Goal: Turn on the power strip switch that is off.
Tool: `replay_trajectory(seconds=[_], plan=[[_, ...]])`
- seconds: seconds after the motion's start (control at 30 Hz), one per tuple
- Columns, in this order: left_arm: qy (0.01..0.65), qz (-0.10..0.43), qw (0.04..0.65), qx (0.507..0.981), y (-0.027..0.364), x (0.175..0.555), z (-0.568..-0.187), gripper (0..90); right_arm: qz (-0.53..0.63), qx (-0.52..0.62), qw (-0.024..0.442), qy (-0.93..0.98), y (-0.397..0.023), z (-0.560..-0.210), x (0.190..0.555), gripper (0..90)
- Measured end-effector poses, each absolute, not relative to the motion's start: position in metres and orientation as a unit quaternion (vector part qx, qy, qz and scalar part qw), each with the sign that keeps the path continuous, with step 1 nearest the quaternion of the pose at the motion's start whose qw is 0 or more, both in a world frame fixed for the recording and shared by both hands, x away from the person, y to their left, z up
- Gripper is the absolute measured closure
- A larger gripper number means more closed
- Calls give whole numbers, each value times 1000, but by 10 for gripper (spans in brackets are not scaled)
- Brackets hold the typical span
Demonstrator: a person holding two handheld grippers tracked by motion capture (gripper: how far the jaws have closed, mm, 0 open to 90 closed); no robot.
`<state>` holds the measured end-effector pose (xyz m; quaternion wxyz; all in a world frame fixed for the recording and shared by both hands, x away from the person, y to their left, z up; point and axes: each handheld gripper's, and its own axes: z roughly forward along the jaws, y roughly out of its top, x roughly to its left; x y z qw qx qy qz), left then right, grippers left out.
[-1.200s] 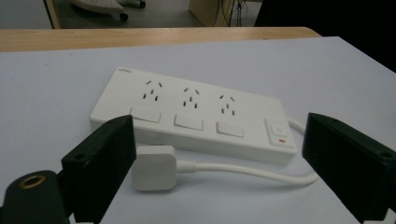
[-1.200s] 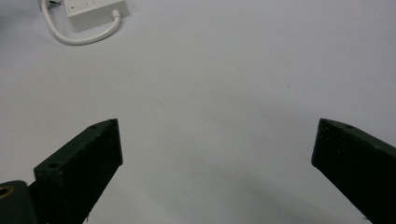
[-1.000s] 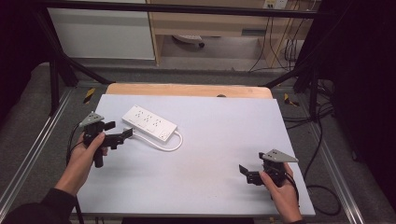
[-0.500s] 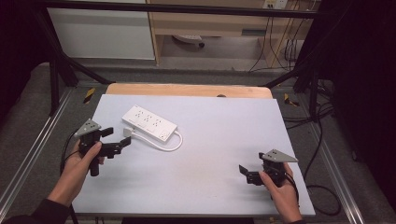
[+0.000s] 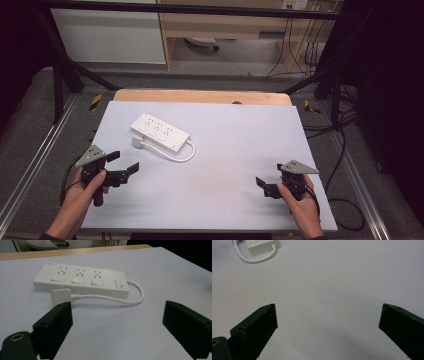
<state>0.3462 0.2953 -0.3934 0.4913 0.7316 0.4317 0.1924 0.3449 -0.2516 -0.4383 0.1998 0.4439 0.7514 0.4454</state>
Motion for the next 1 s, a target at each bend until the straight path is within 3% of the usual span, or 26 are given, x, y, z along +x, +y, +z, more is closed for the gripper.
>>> replay_trajectory(seconds=[0.7, 1.0], plan=[[436, 172, 460, 754, 285, 330, -444, 96, 438, 444, 207, 754, -252, -440, 346, 22], [423, 169, 457, 764, 275, 321, -444, 81, 362, 488, 218, 764, -251, -458, 360, 29]])
